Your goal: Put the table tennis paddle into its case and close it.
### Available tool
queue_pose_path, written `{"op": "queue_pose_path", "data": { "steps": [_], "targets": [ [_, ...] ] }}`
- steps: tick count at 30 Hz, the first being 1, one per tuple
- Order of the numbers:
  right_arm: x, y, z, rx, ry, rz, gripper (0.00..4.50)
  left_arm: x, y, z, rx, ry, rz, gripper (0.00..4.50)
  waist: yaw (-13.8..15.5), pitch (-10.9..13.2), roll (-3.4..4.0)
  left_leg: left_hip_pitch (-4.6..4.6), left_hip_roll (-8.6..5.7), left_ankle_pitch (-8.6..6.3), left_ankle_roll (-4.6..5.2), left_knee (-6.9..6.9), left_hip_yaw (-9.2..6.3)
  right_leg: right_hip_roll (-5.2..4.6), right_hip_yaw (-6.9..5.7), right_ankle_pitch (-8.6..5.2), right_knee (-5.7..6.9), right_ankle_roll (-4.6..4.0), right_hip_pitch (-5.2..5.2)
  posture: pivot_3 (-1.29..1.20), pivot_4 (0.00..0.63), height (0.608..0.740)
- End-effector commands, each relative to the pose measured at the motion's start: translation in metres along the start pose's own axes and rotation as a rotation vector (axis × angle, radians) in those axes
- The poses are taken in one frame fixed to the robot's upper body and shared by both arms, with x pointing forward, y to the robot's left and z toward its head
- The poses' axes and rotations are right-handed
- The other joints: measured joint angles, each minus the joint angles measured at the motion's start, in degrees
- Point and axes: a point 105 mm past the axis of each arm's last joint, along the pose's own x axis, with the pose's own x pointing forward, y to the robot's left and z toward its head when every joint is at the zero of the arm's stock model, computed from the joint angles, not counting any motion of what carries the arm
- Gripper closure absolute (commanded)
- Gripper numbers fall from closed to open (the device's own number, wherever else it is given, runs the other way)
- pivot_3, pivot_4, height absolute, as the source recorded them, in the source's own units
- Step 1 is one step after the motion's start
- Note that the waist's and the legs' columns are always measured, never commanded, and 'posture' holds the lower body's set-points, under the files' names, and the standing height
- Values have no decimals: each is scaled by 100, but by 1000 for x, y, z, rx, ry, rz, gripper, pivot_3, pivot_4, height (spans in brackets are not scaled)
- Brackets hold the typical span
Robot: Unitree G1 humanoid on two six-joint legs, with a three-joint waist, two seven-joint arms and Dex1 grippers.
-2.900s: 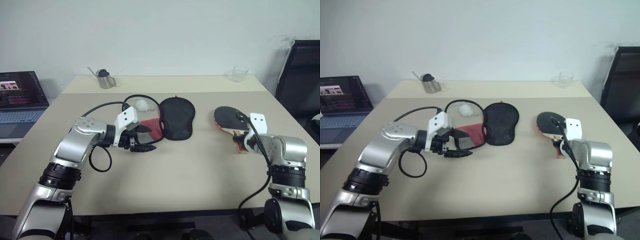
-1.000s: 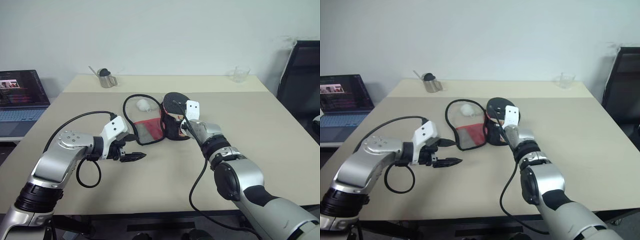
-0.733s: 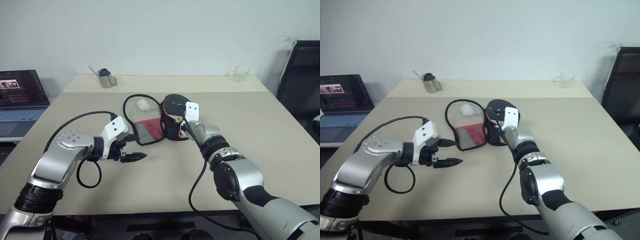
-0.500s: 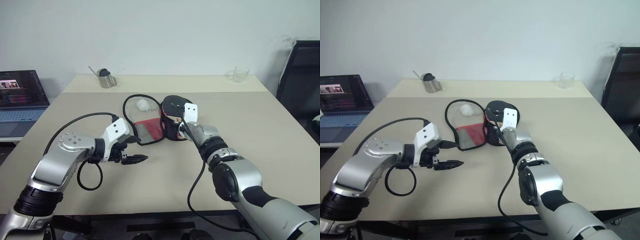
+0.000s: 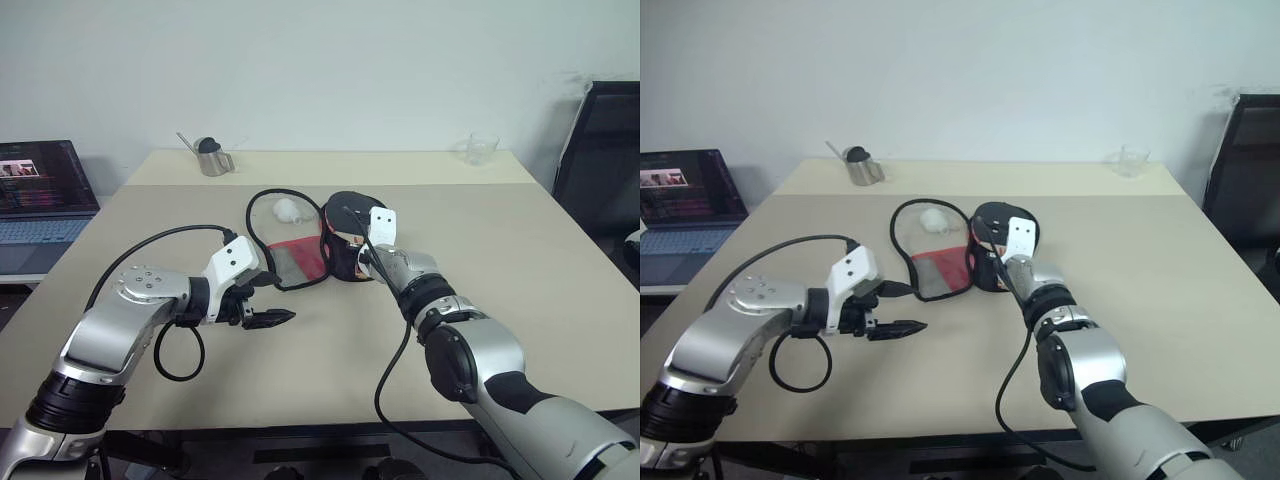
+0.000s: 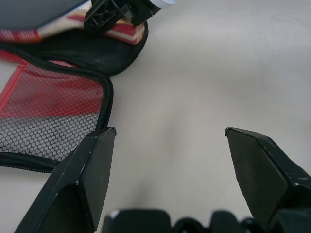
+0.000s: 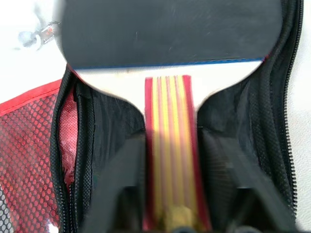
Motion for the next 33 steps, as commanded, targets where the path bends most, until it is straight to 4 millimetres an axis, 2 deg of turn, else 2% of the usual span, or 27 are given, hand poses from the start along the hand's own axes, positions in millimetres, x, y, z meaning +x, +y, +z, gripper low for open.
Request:
{"op": "queue_pose_path", "data": {
  "steps": [1, 5, 9, 14, 16, 19, 21, 24, 29, 33],
  "targets": [
    [-4, 7, 20, 20, -62, 25, 1524, -5, 2, 11, 41, -22, 16, 553, 0, 0, 0, 0, 0, 0, 0, 0, 0, 0, 0, 0, 0, 0, 0, 0, 150, 740],
    [-4, 6, 24, 21, -83, 31, 118, -4, 1, 12, 45, -23, 10, 553, 0, 0, 0, 0, 0, 0, 0, 0, -1, 0, 0, 0, 0, 0, 0, 0, 150, 740],
    [-6, 8, 28, 20, -94, 52, 52, -4, 2, 12, 43, -26, 10, 553, 1, 0, 0, 0, 0, 0, 0, 0, 0, 0, 0, 0, 0, 0, 0, 0, 150, 740],
    [-9, 16, 36, 32, -96, 105, 52, -3, 17, 9, 24, -19, 86, 553, 0, 0, 0, 0, 0, 0, 0, 0, -1, 0, -1, 0, 0, 0, 0, 0, 150, 740],
    [-13, 20, 44, 30, -110, 130, 52, -3, 26, 9, 8, -30, 125, 553, 2, 0, 0, 0, 0, 0, 0, 0, 0, 0, -3, 0, 0, 0, 0, 0, 150, 740],
    [-24, 21, 68, 5, -151, 152, 52, -5, 47, 1, -59, -20, 223, 553, 10, 0, 0, 0, 0, 0, 0, 0, 0, 0, -4, 0, 0, 0, 0, 0, 150, 740],
    [-35, 11, 83, -50, -177, 149, 52, -5, 55, -4, -121, -5, 255, 553, 27, 0, 0, -1, 0, 0, 0, 0, 0, 0, -4, 0, 0, 0, 0, 0, 150, 740],
    [-55, -10, 87, -169, -170, 207, 52, -3, 68, -12, -184, 14, 311, 553, 95, 0, 0, -3, -1, 0, 0, -3, -4, 0, -5, -1, -6, 1, 1, 0, 150, 740],
    [-89, -46, 62, -437, -90, 308, 52, -4, 89, -33, -258, 98, 402, 553, 124, -2, -3, -6, -2, -1, 1, -5, 0, -3, -9, -2, -19, 4, 6, 0, 150, 740],
    [-103, -76, 49, -481, -39, 278, 52, 1, 108, -42, -277, 146, 489, 553, 110, -1, -3, -6, -9, -1, 1, 0, 2, -3, -10, -2, -10, 4, 3, 0, 150, 740]
  ]
}}
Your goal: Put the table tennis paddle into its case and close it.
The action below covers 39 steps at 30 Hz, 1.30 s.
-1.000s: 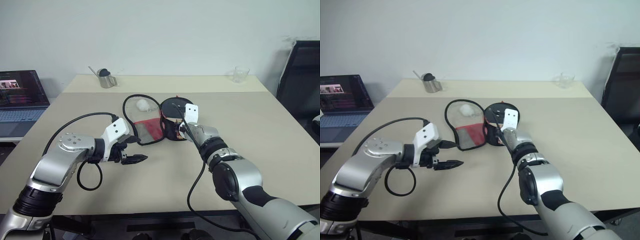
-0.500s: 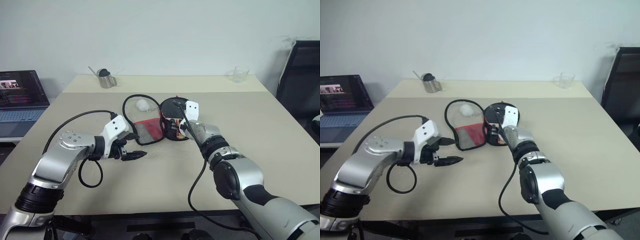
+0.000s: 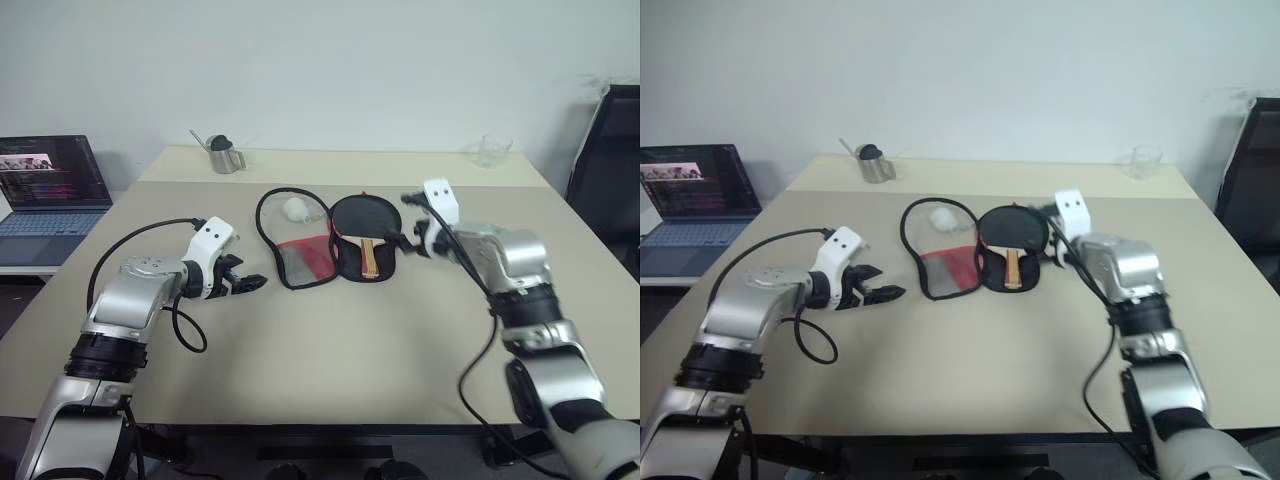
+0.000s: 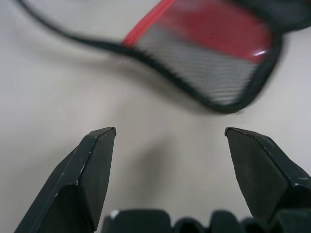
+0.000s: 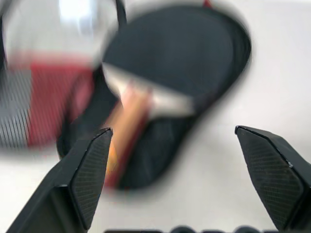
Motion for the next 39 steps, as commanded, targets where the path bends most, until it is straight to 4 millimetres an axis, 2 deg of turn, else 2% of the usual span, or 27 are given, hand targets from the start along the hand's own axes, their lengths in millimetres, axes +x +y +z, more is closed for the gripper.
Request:
{"op": "queue_pose_path", "data": {
  "steps": [1, 8, 15, 18, 21, 25, 28, 32, 36, 39],
  "targets": [
    [-19, 5, 13, -62, -49, 36, 52, 9, 15, 17, 16, -29, 98, 553, -16, 0, 0, 1, 3, 0, 0, 3, 2, 0, 1, 0, 5, 0, -2, 0, 150, 740],
    [-25, 12, 21, -86, -88, 29, 52, 38, 5, 45, -118, -130, 68, 553, -32, 0, 0, 9, 10, 1, 0, 5, -4, 10, -2, 1, 19, -3, -2, 0, 150, 740],
    [-31, 5, 22, -96, -92, -7, 52, 44, -3, 46, -129, -127, 45, 553, -17, 1, -1, 3, 2, 0, -2, 4, 9, 6, 4, 1, 9, -2, -4, 0, 150, 740],
    [-35, -1, 22, -97, -91, -26, 52, 39, 1, 37, -179, -115, 56, 553, -13, 1, -1, 3, 1, 0, -2, 6, 8, 4, 3, 1, 10, -2, -3, 0, 150, 740],
    [-40, 5, 25, -129, -116, 24, 52, 39, 2, 35, -251, -121, 57, 553, -13, 1, -2, 3, 0, 0, -2, 6, 7, 3, 2, 1, 10, -2, -2, 0, 150, 740],
    [-59, 31, 38, -246, -225, 195, 52, 49, 0, 40, -291, -127, 78, 553, -7, 1, -2, 3, 1, 0, -2, 6, 2, 6, -2, 1, 11, -2, -2, 0, 150, 740],
    [-68, 31, 42, -284, -260, 214, 52, 55, -4, 47, -309, -136, 75, 553, -7, 1, -2, 3, -2, 0, -2, 10, 1, 10, -4, 1, 10, -1, 4, 0, 150, 740],
    [-90, 38, 52, -353, -347, 285, 52, 59, -1, 46, -335, -128, 109, 553, -11, 2, -5, 3, -5, 0, -2, 14, 4, 7, -3, 3, 9, 1, 5, 0, 150, 740],
    [-109, 48, 47, -406, -343, 379, 52, 60, 4, 51, -348, -151, 140, 553, -21, 3, -5, 4, 0, 0, -2, 10, 1, 7, -4, 2, 9, 0, 3, 0, 150, 740],
    [-114, 45, 48, -433, -335, 363, 52, 61, 4, 57, -355, -176, 149, 553, -15, 3, -5, 4, 0, 0, -2, 11, -3, 7, -8, 2, 9, 0, 5, 0, 150, 740]
  ]
}}
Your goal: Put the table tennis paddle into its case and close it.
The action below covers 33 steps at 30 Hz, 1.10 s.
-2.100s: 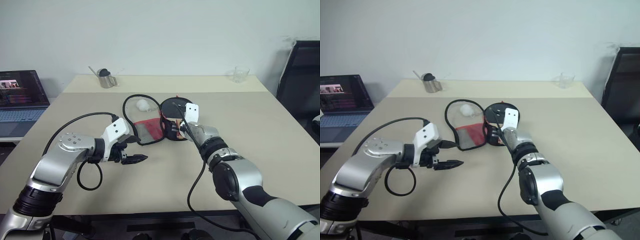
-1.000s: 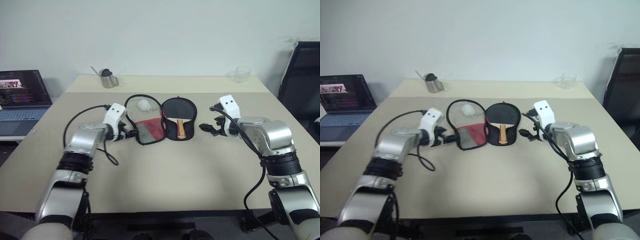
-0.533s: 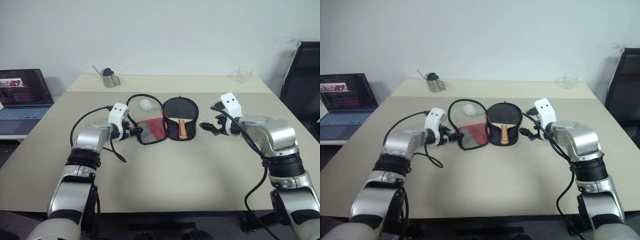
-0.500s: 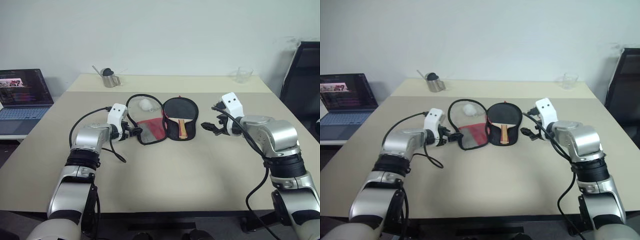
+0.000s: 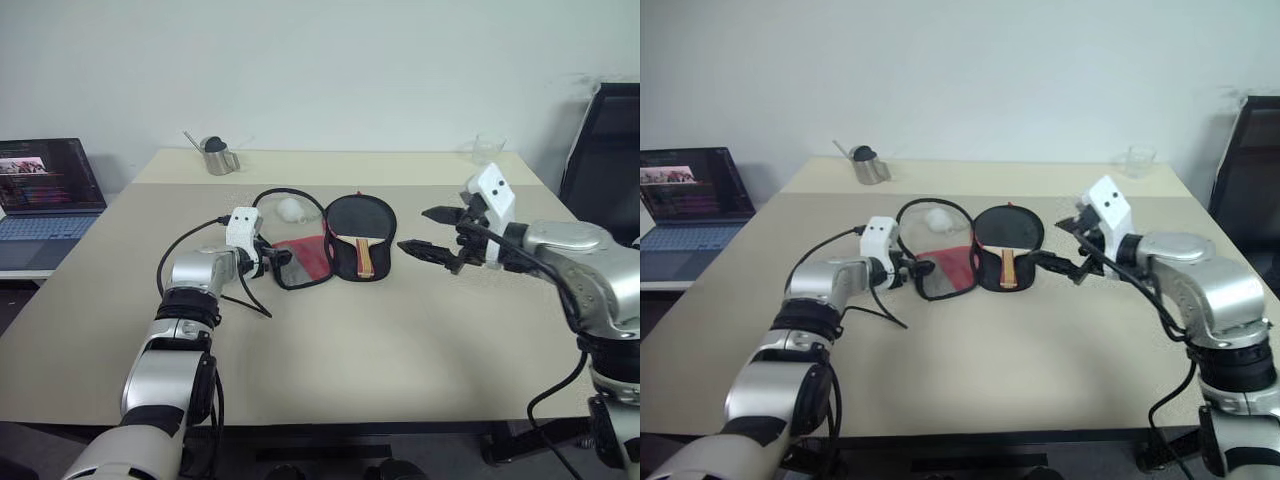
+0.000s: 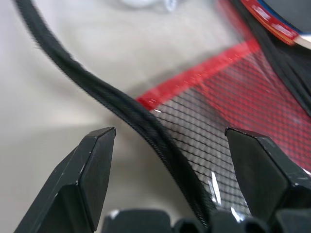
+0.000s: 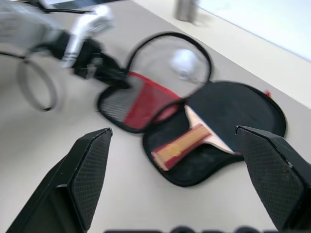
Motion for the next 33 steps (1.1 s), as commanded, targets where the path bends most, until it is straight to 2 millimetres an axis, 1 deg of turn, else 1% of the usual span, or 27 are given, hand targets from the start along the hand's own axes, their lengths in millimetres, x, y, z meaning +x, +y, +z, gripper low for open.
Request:
{"op": "queue_pose_path", "data": {
  "steps": [1, 3, 6, 10, 13, 14, 15, 16, 18, 21, 27, 29, 33],
  "targets": [
    [-11, -1, 15, -61, -43, -11, 52, -2, -5, 29, 6, -96, -3, 553, 1, 0, 0, 1, -1, 0, 0, 2, 1, 0, 0, 0, 0, 0, 1, 0, 150, 740],
    [-13, -3, 15, -69, -39, -19, 52, 0, -10, 32, 1, -104, -18, 553, 7, 0, 0, 1, -4, 0, -1, 4, 3, -2, 1, 0, 1, 1, 2, 0, 150, 740],
    [-15, -6, 17, -80, -37, -38, 0, 3, -16, 36, 3, -114, -31, 1157, 7, 1, -1, 1, -6, 0, -1, 4, 6, -3, 2, 0, -2, 1, 3, 0, 150, 740],
    [-18, -8, 19, -87, -41, -51, 0, 4, -18, 36, -6, -112, -34, 2683, 4, 1, -1, 0, -5, 0, -1, 1, 6, -3, 3, 0, -4, 1, 1, 0, 150, 740],
    [-21, -11, 17, -88, -31, -71, 0, 3, -18, 33, -8, -106, -45, 3728, 5, 1, -2, 0, -3, 0, -1, 0, 4, -3, 2, 0, -2, 1, 1, 0, 150, 740],
    [-22, -12, 16, -87, -27, -77, 0, 2, -18, 33, -14, -117, -55, 3949, 5, 1, -2, 1, -4, 0, -1, 1, 4, -3, 2, 0, -2, 1, 2, 0, 150, 740],
    [-23, -13, 16, -86, -25, -80, 0, 1, -19, 33, -22, -123, -65, 4337, 4, 1, -2, 1, -4, 0, -2, 1, 4, -3, 2, 0, -2, 1, 2, 0, 150, 740],
    [-23, -13, 15, -85, -22, -82, 0, 1, -18, 33, -13, -121, -57, 4471, 4, 1, -2, 1, -4, 0, -2, 2, 5, -3, 2, 0, -2, 1, 2, 0, 150, 740],
    [-23, -14, 14, -84, -19, -84, 0, 1, -18, 36, -5, -127, -46, 4471, 3, 1, -2, 1, -4, 0, -2, 2, 7, -4, 5, 0, -1, 1, 1, 0, 150, 740],
    [-22, -16, 14, -84, -19, -90, 0, 1, -22, 48, 4, -162, -43, 4471, 4, 1, -2, 1, -4, 0, -2, 2, 5, -4, 3, 0, 0, 1, 1, 0, 150, 740],
    [-20, -21, 12, -83, -17, -110, 0, 4, -41, 66, 20, -221, -63, 4471, 18, 2, -4, 1, -8, 0, -2, 3, 6, -5, 3, 0, -1, 1, 3, 0, 150, 740],
    [-21, -21, 11, -82, -17, -112, 0, 5, -53, 74, 4, -252, -96, 4471, 21, 2, -4, 1, -9, 0, -2, 3, 8, -5, 5, 0, -2, 1, 3, 0, 150, 740],
    [-20, -21, 9, -79, -9, -119, 0, 7, -89, 88, 11, -303, -192, 4471, 26, 3, -6, 0, -9, 1, -2, 3, 6, -5, 3, 0, -2, 1, 3, 0, 150, 740]
  ]
}}
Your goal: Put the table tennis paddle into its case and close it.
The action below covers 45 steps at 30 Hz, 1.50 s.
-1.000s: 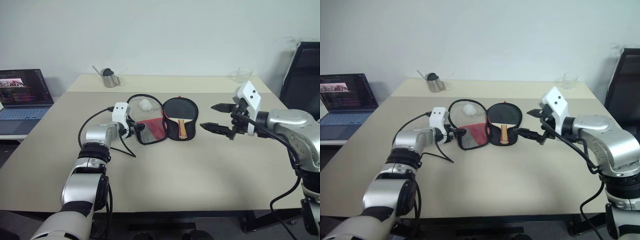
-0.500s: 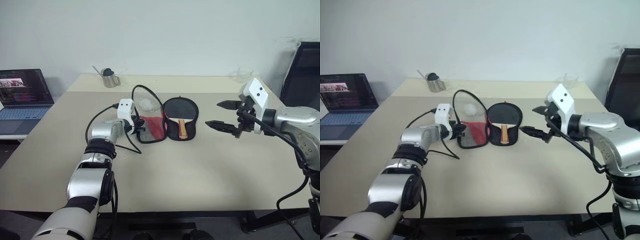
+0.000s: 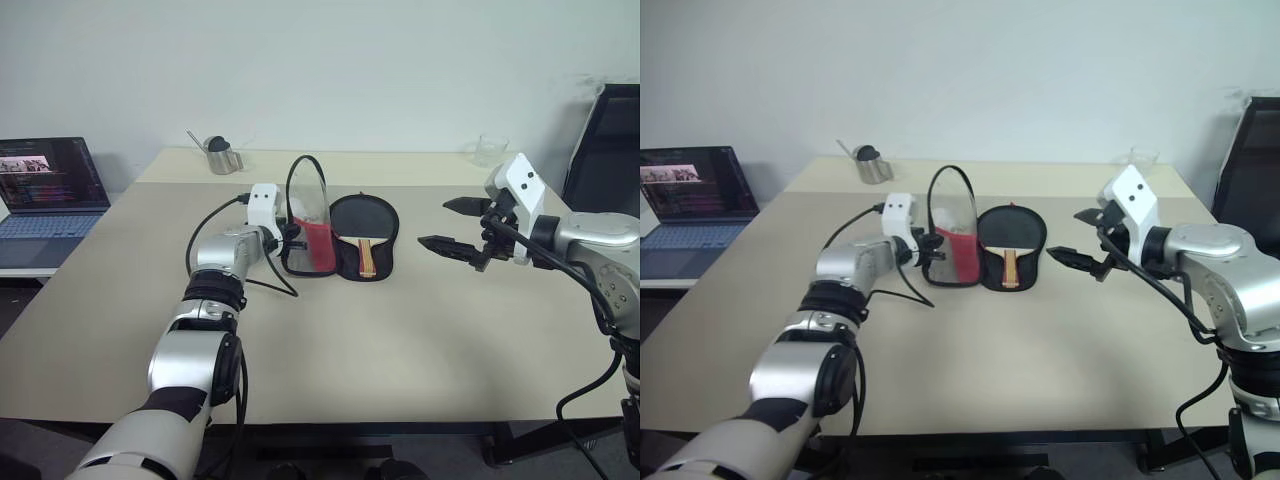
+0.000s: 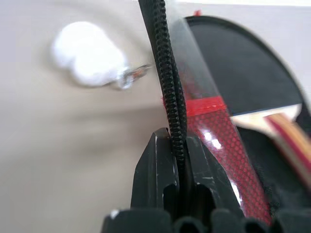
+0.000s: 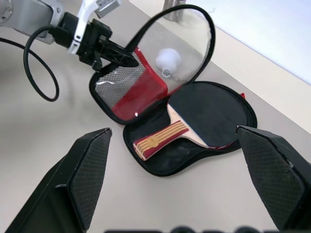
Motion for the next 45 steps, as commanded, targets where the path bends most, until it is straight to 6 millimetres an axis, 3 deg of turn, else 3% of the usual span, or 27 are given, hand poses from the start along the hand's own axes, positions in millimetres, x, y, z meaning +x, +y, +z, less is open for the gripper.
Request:
{"op": "queue_pose_path", "data": {
  "steps": [1, 6, 11, 12, 17, 30, 35, 38, 45],
  "targets": [
    [-3, -2, 9, -39, -29, -23, 0, 1, -37, 43, 52, -147, -97, 4471, 3, 0, 0, 0, -1, 0, 0, 0, -1, 0, 0, 0, 0, 0, 1, 0, 150, 740],
    [-3, -2, 10, -43, -30, -27, 0, 13, -65, 35, 89, -133, -142, 4471, 4, 0, 0, 1, -3, 0, 0, 1, -1, 0, 0, 0, 0, 1, 3, 0, 150, 740],
    [-4, -3, 10, -47, -32, -41, 0, 19, -76, 25, 64, -110, -140, 4471, 3, 0, 0, 1, -3, 0, 0, 1, -1, 0, 0, 0, 0, 1, 4, 0, 150, 740],
    [-4, -4, 10, -47, -34, -43, 0, 19, -77, 24, 64, -108, -136, 3988, 3, 0, 0, 1, -3, 0, 0, 1, -2, 0, 0, 0, 0, 1, 4, 0, 150, 740],
    [-2, 0, 11, -44, -40, -29, 0, 23, -72, 22, 90, -109, -55, 2400, 1, 0, 0, 2, -3, 0, 0, 1, -1, 0, 1, 0, 0, 1, 5, 0, 150, 740],
    [-3, -1, 13, -47, -38, -38, 0, 24, -84, 21, 68, -151, -79, 2400, -5, 0, 0, 4, -3, 0, 0, 1, -2, 2, 1, 0, 1, 1, 6, 0, 150, 740],
    [-4, -3, 13, -51, -32, -41, 0, 21, -99, 30, 32, -211, -155, 2400, 0, 0, 0, 4, -4, 0, 0, 2, -2, 1, 1, 0, 1, 1, 7, 0, 150, 740],
    [-5, -7, 13, -60, -25, -48, 0, 19, -118, 39, 7, -260, -254, 2400, 1, 0, 0, 4, -4, 0, 0, 1, 0, 1, 1, 0, 0, 1, 6, 0, 150, 740],
    [-4, -12, 14, -74, -24, -52, 0, 32, -116, 19, -109, -192, -271, 2400, -25, 0, 0, 10, -4, 0, 0, 1, -1, 6, 1, 0, 2, 1, 8, 0, 150, 740]
  ]
}}
